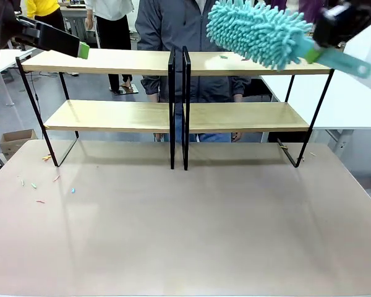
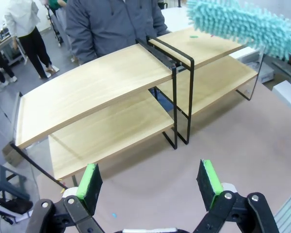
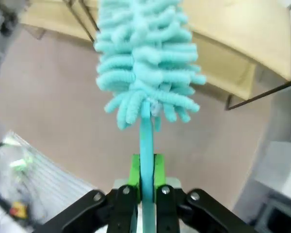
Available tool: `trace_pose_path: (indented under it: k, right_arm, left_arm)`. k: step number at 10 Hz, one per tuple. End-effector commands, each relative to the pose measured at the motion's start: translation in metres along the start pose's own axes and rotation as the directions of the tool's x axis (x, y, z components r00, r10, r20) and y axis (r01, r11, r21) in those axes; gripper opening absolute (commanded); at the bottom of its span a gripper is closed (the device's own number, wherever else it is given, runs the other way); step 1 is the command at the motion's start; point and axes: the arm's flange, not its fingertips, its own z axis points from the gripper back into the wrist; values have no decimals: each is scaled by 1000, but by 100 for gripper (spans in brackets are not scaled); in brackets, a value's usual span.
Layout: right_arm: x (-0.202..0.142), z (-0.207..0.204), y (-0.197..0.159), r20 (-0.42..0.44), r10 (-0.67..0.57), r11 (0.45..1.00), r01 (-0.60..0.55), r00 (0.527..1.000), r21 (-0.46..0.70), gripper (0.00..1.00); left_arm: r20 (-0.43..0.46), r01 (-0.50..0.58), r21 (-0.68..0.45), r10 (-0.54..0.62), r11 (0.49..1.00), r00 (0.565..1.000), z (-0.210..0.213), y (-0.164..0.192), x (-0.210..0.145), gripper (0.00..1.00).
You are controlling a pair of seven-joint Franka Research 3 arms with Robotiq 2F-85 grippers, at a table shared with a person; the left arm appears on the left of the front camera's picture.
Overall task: Clean the shelves.
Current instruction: Clean another randomly selected level of the Shelf with the Duster.
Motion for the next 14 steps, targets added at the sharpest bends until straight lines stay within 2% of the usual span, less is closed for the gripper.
trace_pose_path:
  k: [1,4,7,8,9,10,11,12,13,14]
  right_arm:
    - [51,-10,22,-45,-107,994,106,993,-22,12]
    - [71,-30,16,-111,-124,992,125,986,-4,12]
    - [75,-45,7,-212,-232,973,223,949,-66,12]
    - [74,-48,3,-228,-295,954,272,928,-127,12]
    - [72,-46,-6,-197,-390,913,352,899,-204,12]
    - [67,-42,-19,-103,-511,832,462,853,-306,12]
    - [58,-35,-35,3,-638,694,576,770,-433,12]
    - [49,-29,-52,94,-750,505,658,655,-559,12]
    - [43,-26,-61,113,-787,428,669,606,-608,12]
    - [43,-20,-64,185,-759,446,706,624,-550,12]
  left_arm:
    - [5,1,2,-1,1000,1000,0,0,-3,100]
    - [5,1,2,-1,1000,1000,0,0,-3,100]
    - [5,1,2,-1,1000,1000,0,0,-3,100]
    - [5,1,2,-1,1000,1000,0,0,-3,100]
    - [5,1,2,-1,1000,1000,0,0,-3,100]
    - [5,1,2,-1,1000,1000,0,0,-3,100]
    - [5,1,2,-1,1000,1000,0,0,-3,100]
    - [5,1,2,-1,1000,1000,0,0,-3,100]
    - [5,1,2,-1,1000,1000,0,0,-3,100]
    - [5,1,2,-1,1000,1000,0,0,-3,100]
